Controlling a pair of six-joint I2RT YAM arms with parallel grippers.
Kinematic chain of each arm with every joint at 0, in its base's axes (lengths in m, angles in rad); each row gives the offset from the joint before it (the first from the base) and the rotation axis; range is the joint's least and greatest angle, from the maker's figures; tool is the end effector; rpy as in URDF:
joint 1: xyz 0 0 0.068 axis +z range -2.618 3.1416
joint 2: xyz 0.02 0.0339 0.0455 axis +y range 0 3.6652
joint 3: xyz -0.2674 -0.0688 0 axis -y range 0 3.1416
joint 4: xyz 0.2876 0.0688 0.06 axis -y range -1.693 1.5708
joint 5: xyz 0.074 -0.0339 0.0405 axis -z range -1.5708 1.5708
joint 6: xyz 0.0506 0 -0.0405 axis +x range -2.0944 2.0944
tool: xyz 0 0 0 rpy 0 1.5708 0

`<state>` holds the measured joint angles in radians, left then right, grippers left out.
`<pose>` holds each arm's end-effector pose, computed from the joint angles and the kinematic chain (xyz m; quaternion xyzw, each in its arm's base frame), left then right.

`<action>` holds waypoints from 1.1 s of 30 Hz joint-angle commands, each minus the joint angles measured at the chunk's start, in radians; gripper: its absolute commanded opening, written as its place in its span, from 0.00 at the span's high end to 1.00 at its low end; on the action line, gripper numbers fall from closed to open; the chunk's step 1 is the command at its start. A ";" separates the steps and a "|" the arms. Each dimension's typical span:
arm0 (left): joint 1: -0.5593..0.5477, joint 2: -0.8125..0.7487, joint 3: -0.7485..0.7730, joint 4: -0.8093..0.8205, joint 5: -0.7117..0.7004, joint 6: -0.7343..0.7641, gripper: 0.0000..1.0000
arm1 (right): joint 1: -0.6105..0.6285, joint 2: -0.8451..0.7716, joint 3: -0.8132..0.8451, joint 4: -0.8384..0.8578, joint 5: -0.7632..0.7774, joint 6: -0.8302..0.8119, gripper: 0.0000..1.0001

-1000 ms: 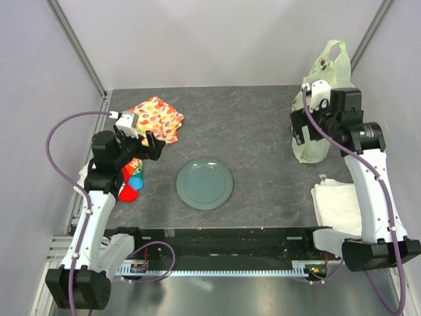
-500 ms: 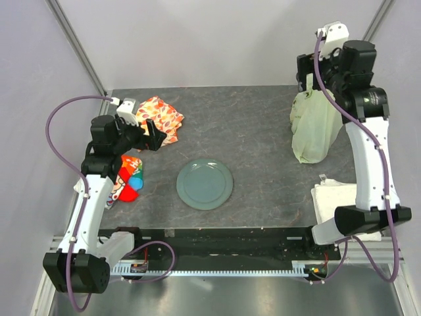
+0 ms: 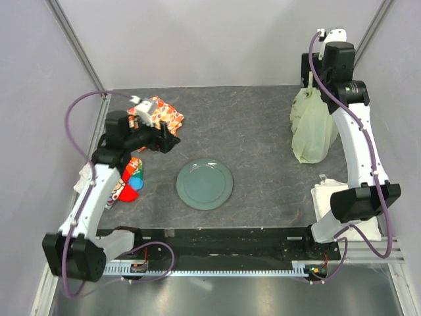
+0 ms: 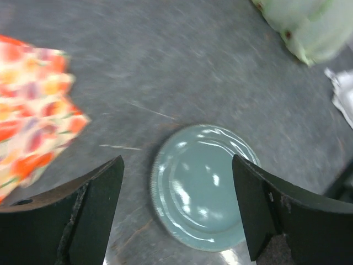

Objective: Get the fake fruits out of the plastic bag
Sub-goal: Adjust the plastic bag at the center of the board.

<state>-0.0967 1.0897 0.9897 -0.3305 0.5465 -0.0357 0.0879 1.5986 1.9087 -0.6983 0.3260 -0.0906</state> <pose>0.2910 -0.0547 0.3326 0.1703 0.8058 -0.2611 0.5036 0.3958 0.0186 0.4795 0.0171 0.8240 -0.1355 0.5499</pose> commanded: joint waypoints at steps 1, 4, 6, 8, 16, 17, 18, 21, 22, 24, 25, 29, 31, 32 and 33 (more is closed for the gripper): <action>-0.158 0.154 0.053 -0.140 0.081 0.204 0.22 | -0.008 0.053 0.061 0.057 0.158 -0.004 0.02; -0.210 0.249 0.034 -0.188 0.034 0.267 0.39 | -0.025 0.084 0.061 0.075 0.197 -0.012 0.04; -0.233 0.314 0.033 -0.211 0.018 0.310 0.66 | -0.040 0.112 0.061 0.086 0.249 -0.002 0.05; -0.247 0.344 0.033 -0.216 -0.002 0.321 0.98 | -0.059 0.133 0.072 0.089 0.237 0.020 0.10; -0.236 0.233 0.033 -0.199 0.003 0.266 0.98 | -0.010 0.306 0.327 0.085 -0.031 0.014 0.94; -0.233 0.205 0.035 -0.200 0.001 0.270 0.98 | 0.039 0.332 0.357 0.088 -0.059 0.005 0.99; -0.232 0.182 0.044 -0.197 -0.006 0.272 0.98 | 0.070 0.342 0.407 0.095 -0.096 -0.027 1.00; -0.209 0.116 0.073 -0.196 -0.028 0.249 0.98 | 0.208 0.337 0.420 0.175 -0.139 -0.105 1.00; -0.193 0.099 0.082 -0.197 -0.037 0.217 0.98 | 0.275 0.328 0.414 0.224 -0.154 -0.119 1.00; -0.176 0.090 0.105 -0.191 -0.055 0.165 0.98 | 0.334 0.305 0.402 0.266 -0.189 -0.142 1.00; -0.173 0.088 0.113 -0.188 -0.072 0.149 0.98 | 0.387 0.299 0.400 0.293 -0.202 -0.164 1.00; -0.163 0.082 0.141 -0.162 -0.091 0.105 0.94 | 0.478 0.236 0.312 0.338 -0.194 -0.244 1.00; -0.159 0.084 0.156 -0.148 -0.103 0.074 0.90 | 0.483 0.202 0.233 0.373 -0.133 -0.267 1.00; -0.159 0.090 0.168 -0.148 -0.102 0.069 0.89 | 0.481 0.167 0.134 0.379 -0.099 -0.287 1.00; -0.158 0.095 0.174 -0.147 -0.102 0.059 0.84 | 0.478 0.149 0.071 0.385 -0.078 -0.306 1.00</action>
<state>-0.2630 1.1824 1.1042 -0.5179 0.4709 0.1020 0.6014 1.8885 2.1544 -0.4423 0.1581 -0.3008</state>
